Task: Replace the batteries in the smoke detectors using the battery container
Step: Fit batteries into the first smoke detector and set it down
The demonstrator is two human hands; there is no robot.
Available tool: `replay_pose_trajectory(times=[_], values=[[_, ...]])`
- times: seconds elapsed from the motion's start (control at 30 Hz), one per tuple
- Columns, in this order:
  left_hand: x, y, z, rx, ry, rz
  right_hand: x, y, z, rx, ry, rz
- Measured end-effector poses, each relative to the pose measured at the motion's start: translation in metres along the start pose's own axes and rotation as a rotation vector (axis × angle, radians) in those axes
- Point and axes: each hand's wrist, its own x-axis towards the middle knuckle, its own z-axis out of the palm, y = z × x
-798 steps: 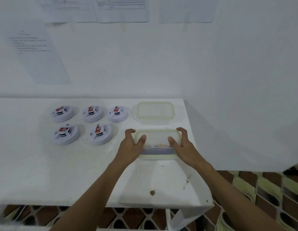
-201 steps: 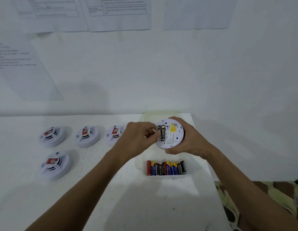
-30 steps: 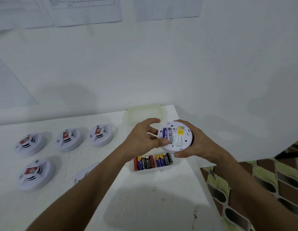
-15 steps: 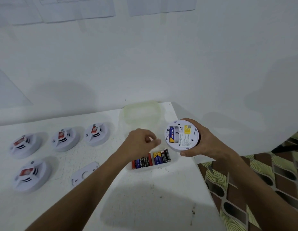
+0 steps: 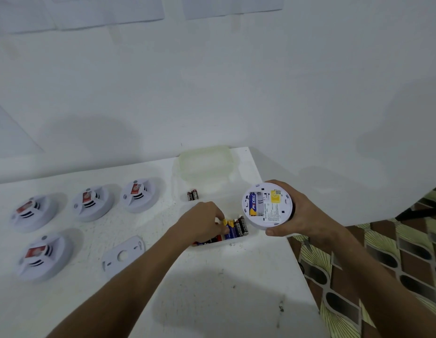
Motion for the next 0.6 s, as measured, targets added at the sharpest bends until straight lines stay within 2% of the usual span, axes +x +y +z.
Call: replay_pose_trajectory(times=[0.3,0.5,0.6], values=[[-0.016,0.008,-0.018,-0.451,0.212,-0.064,0.005,-0.009,0.003,0.018,-0.002,-0.001],[-0.044,0.015,-0.057,-0.703,0.618,0.028,0.017,-0.027,0.013,0.006,-0.036,-0.045],[-0.057,0.019,-0.071,-0.745,0.598,0.092,0.027,-0.04,0.026,0.002,-0.087,-0.079]])
